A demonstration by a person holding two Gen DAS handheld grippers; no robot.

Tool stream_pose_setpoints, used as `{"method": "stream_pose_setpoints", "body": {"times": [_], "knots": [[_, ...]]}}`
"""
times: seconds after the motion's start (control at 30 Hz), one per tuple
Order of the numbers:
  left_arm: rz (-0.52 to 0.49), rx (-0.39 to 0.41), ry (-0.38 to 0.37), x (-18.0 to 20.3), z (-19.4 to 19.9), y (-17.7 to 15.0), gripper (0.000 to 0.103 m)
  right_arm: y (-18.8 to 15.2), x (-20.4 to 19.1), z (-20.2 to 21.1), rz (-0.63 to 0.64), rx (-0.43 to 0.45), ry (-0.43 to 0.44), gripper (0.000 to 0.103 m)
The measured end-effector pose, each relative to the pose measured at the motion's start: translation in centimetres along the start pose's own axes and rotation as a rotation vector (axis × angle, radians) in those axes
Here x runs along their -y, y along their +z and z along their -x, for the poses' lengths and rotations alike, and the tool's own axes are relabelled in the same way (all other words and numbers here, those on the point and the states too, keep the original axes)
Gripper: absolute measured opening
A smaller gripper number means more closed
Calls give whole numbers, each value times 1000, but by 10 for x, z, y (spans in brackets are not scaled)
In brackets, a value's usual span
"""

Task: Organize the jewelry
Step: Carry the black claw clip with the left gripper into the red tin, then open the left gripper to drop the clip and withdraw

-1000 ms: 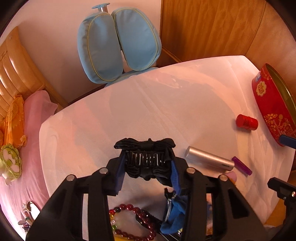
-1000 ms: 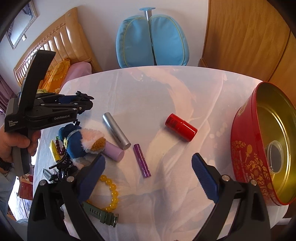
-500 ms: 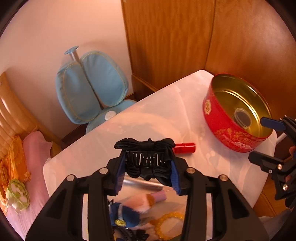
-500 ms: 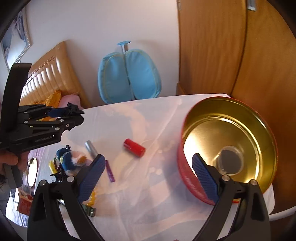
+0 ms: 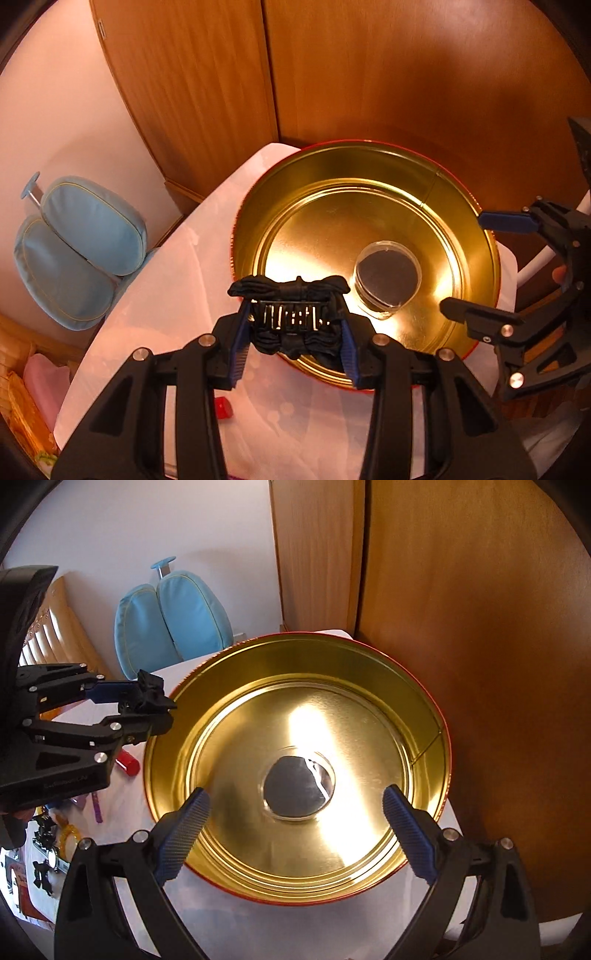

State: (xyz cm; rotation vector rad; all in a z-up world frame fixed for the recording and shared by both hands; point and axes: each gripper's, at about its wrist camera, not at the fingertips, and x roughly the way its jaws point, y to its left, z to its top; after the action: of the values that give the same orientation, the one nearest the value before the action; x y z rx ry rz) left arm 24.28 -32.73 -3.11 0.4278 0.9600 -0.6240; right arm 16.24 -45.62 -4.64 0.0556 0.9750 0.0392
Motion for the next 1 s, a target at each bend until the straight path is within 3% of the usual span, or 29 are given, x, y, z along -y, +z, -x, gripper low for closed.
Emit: {"method": "stream_pose_setpoints", "body": {"times": [0.2, 0.57, 0.77, 0.9, 1.0], "knots": [[-43, -75, -11, 13, -45, 12, 42, -1, 20, -7, -14, -11, -3, 95], [-66, -129, -16, 20, -73, 13, 43, 0, 22, -13, -13, -24, 9, 95], [-63, -105, -1, 18, -67, 12, 52, 0, 21, -10, -14, -20, 2, 95], [-64, -72, -13, 17, -54, 8, 76, -1, 19, -6, -12, -12, -2, 95], [-50, -47, -17, 17, -44, 7, 82, -1, 17, 1, -6, -2, -4, 95]]}}
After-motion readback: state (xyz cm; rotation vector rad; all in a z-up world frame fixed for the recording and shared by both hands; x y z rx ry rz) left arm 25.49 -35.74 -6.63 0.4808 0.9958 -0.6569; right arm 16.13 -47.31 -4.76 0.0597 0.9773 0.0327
